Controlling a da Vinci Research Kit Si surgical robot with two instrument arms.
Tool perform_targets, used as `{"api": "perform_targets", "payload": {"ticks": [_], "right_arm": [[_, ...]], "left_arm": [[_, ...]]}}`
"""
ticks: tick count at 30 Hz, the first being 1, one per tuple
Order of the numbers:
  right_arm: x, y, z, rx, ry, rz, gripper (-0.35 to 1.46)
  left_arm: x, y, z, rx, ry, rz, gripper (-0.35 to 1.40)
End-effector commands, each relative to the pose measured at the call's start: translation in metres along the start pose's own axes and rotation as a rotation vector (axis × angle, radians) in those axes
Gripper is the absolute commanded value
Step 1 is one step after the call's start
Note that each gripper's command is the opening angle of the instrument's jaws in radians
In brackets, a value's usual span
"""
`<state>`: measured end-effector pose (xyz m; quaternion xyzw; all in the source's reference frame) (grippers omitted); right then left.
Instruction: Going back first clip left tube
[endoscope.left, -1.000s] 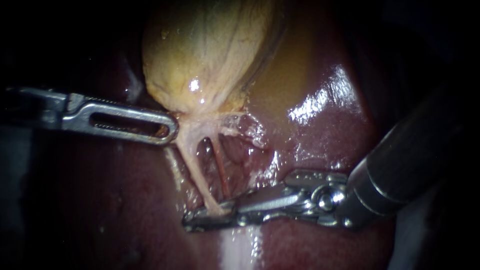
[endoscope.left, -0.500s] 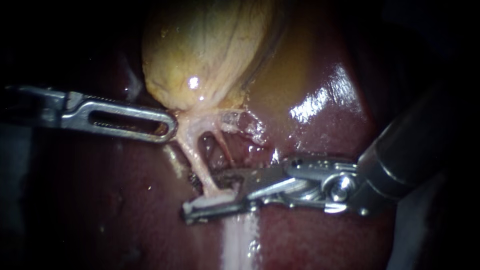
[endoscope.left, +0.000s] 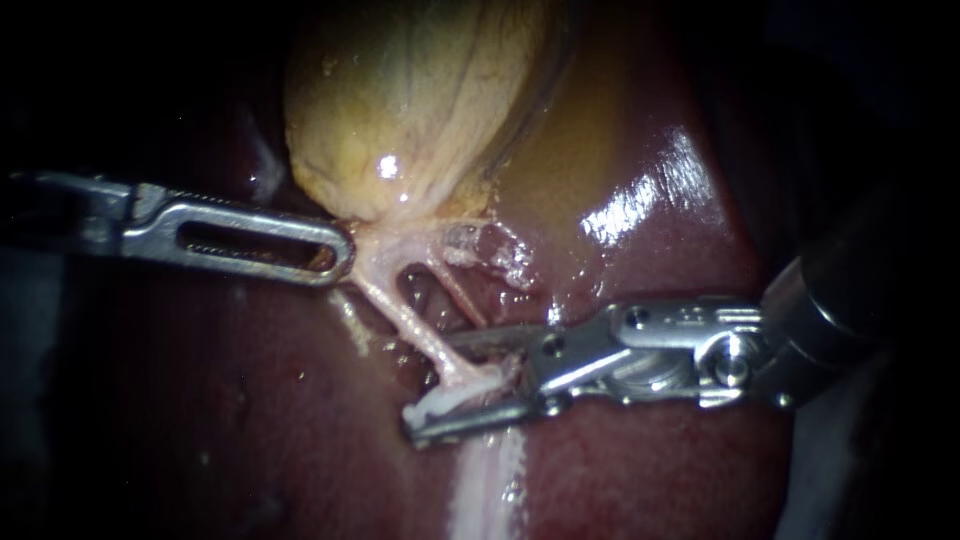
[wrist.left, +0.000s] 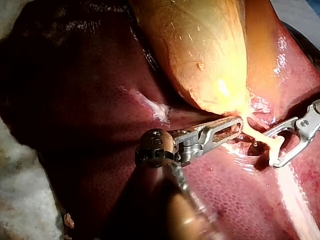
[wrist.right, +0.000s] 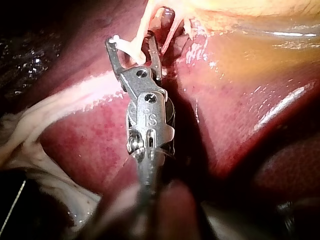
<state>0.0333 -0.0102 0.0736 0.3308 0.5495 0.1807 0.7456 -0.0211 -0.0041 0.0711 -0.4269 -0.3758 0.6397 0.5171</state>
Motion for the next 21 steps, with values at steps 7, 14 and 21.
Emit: {"api": "perform_targets", "payload": {"ticks": [7, 14, 21], "right_arm": [[0.0000, -0.0006, -0.0002, 0.016, -0.003, -0.007, 0.50], [-0.0001, -0.0003, -0.0007, 0.016, -0.004, -0.012, 0.50], [0.0000, -0.0006, -0.0019, 0.023, -0.004, -0.023, 0.50]], "left_arm": [[0.0000, -0.0001, 0.0000, 0.000, 0.000, 0.001, -0.35], [-0.0001, -0.0001, 0.0000, 0.000, 0.000, 0.001, -0.35], [-0.0001, -0.0001, -0.0001, 0.000, 0.000, 0.001, -0.35]]}}
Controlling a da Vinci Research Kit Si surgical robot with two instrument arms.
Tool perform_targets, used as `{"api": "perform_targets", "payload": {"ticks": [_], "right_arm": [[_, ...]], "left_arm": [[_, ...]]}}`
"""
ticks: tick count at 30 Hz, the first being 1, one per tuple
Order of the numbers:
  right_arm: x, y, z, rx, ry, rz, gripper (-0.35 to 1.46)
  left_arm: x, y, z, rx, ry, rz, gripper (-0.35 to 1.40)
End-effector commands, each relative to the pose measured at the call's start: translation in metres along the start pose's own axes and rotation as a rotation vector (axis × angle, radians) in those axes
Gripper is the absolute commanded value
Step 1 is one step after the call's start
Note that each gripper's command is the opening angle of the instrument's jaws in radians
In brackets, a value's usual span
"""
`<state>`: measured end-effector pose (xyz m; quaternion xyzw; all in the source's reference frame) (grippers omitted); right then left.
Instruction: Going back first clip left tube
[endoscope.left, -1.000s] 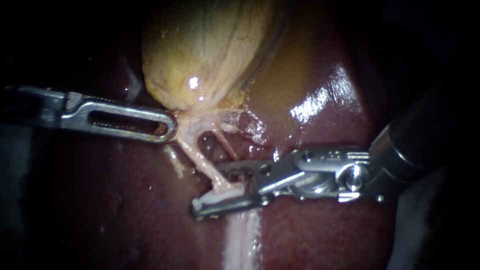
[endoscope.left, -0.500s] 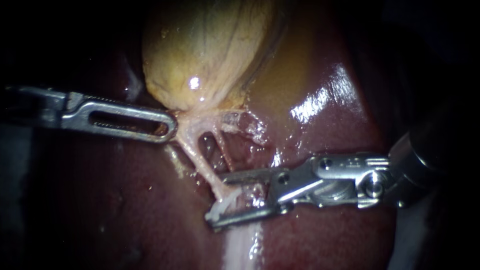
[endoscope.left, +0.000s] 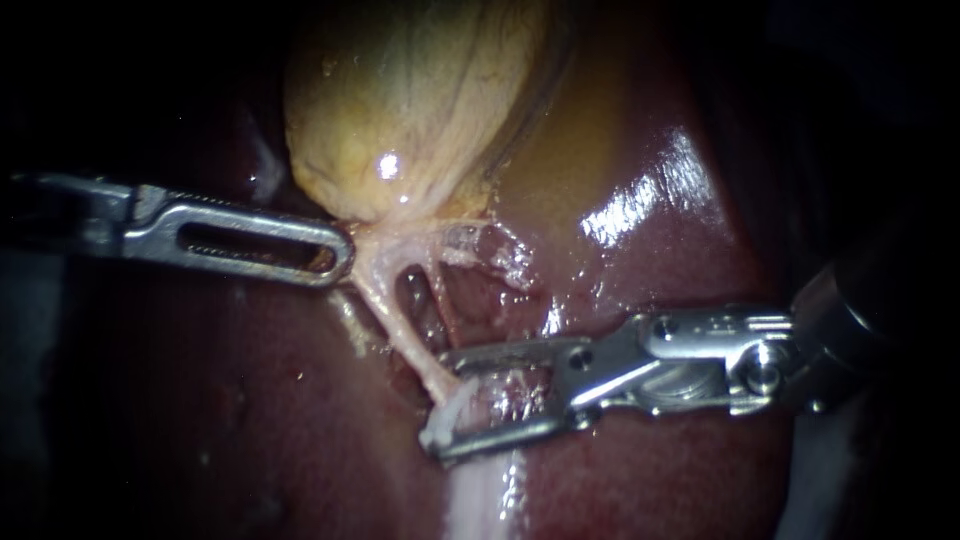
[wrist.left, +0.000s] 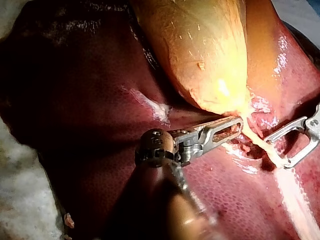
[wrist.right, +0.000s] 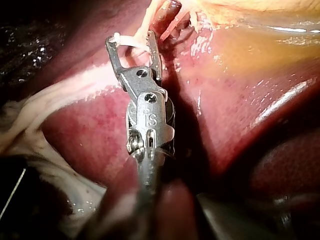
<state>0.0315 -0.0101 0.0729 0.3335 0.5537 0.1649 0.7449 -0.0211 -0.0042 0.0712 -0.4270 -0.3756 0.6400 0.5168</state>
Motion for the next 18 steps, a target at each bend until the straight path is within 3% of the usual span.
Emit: {"api": "perform_targets", "payload": {"ticks": [1, 18], "right_arm": [[0.0001, 0.0000, -0.0003, 0.001, 0.000, -0.005, 0.50], [0.0025, -0.0005, -0.0050, -0.016, 0.009, -0.061, 0.50]], "left_arm": [[0.0000, 0.0000, 0.0000, 0.000, 0.000, 0.000, -0.35], [0.0000, 0.0000, -0.0001, 0.000, 0.000, 0.000, -0.35]]}}
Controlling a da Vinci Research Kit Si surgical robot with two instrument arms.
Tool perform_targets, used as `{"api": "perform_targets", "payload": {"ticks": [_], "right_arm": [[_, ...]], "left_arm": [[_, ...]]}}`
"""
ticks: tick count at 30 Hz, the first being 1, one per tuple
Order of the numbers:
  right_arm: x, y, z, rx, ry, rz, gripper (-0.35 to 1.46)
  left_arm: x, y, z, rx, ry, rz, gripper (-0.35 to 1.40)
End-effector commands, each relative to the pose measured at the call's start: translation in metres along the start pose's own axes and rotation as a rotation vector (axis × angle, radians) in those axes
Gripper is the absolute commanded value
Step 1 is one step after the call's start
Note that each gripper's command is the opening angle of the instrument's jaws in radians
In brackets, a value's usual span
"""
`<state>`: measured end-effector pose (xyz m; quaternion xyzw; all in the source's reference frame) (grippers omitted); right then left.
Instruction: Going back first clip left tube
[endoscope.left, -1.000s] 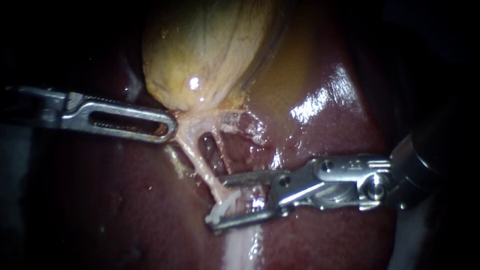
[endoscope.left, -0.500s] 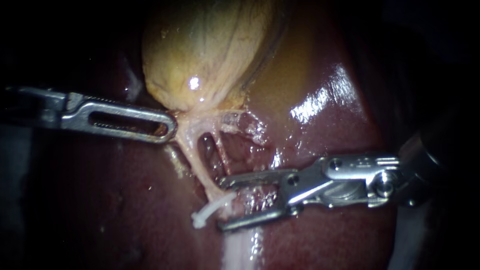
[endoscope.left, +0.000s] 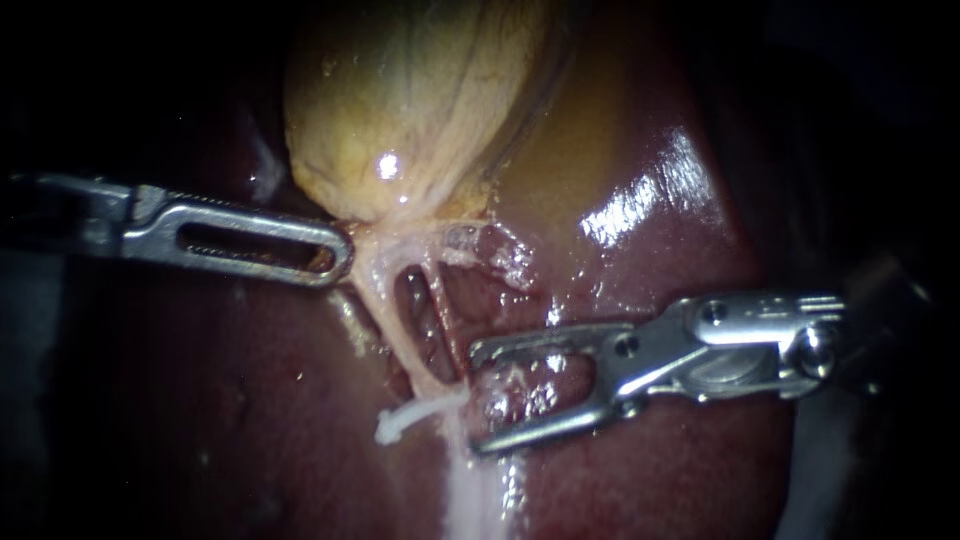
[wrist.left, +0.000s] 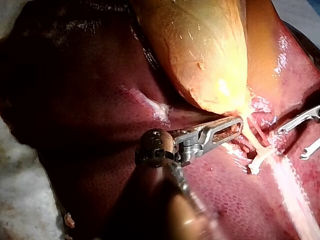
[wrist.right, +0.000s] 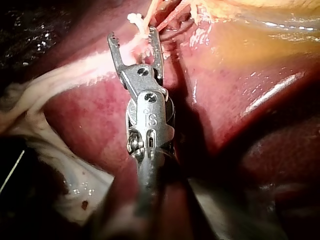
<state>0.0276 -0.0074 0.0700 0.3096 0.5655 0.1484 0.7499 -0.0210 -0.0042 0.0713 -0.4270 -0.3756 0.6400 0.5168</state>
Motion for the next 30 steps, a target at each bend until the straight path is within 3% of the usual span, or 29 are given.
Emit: {"api": "perform_targets", "payload": {"ticks": [1, 12, 22, 30], "right_arm": [[0.0003, 0.0001, -0.0005, 0.001, 0.000, -0.009, 0.50], [0.0030, 0.0005, -0.0061, -0.028, 0.004, -0.064, 0.50], [0.0032, 0.0006, -0.0069, -0.038, 0.005, -0.061, 0.50], [0.0032, 0.0006, -0.0069, -0.042, 0.005, -0.061, 0.50]], "left_arm": [[0.0000, 0.0000, 0.0000, 0.000, 0.000, 0.000, -0.35], [0.0000, 0.0000, 0.0000, 0.000, 0.000, 0.000, -0.35], [0.0000, -0.0003, 0.0006, 0.002, 0.002, 0.001, -0.35], [-0.0008, -0.0020, 0.0029, 0.008, 0.007, 0.010, -0.35]]}}
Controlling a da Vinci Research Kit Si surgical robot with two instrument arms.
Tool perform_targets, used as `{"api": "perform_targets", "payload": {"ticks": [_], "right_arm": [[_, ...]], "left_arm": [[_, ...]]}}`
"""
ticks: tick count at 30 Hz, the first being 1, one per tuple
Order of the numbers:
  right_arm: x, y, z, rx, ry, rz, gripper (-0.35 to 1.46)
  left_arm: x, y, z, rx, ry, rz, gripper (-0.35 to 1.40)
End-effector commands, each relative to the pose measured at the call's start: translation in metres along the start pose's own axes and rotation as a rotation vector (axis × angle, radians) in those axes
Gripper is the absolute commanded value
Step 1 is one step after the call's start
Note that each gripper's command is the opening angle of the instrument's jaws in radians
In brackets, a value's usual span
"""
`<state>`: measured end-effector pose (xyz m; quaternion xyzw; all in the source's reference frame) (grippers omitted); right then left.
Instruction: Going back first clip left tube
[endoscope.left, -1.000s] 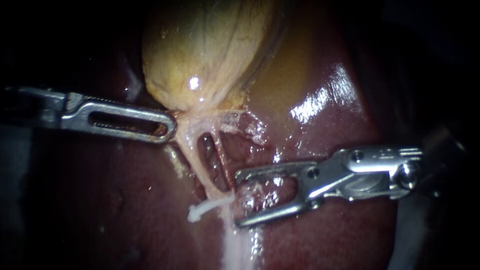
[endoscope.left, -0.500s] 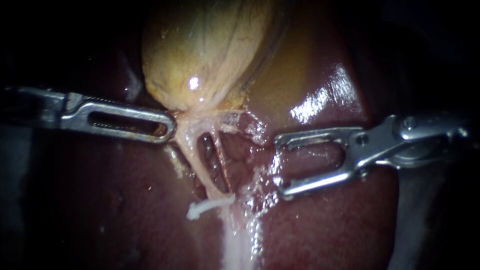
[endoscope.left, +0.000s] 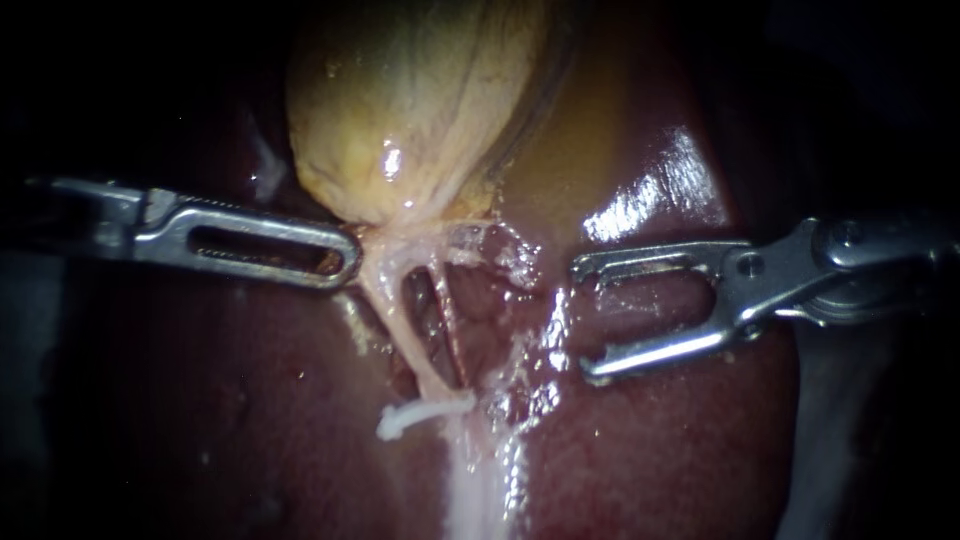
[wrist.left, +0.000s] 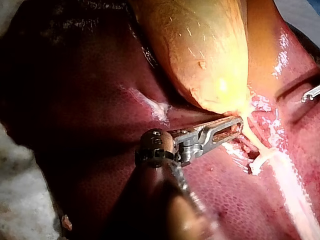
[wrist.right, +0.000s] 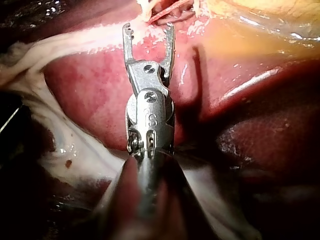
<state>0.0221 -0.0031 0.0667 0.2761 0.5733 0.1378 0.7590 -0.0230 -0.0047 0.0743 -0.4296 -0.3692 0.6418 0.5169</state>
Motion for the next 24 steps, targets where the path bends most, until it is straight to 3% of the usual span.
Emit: {"api": "perform_targets", "payload": {"ticks": [1, 11, 24], "right_arm": [[0.0000, 0.0000, 0.0000, 0.000, 0.000, 0.000, 0.50], [0.0000, 0.0000, 0.0000, 0.000, 0.006, 0.000, 0.50], [0.0000, 0.0000, 0.0000, -0.001, 0.009, 0.001, 0.50]], "left_arm": [[-0.0001, -0.0002, 0.0004, -0.002, -0.001, 0.003, -0.35], [-0.0007, -0.0022, 0.0044, 0.000, -0.022, 0.020, -0.35], [-0.0007, -0.0022, 0.0047, -0.002, -0.024, 0.020, -0.35]]}}
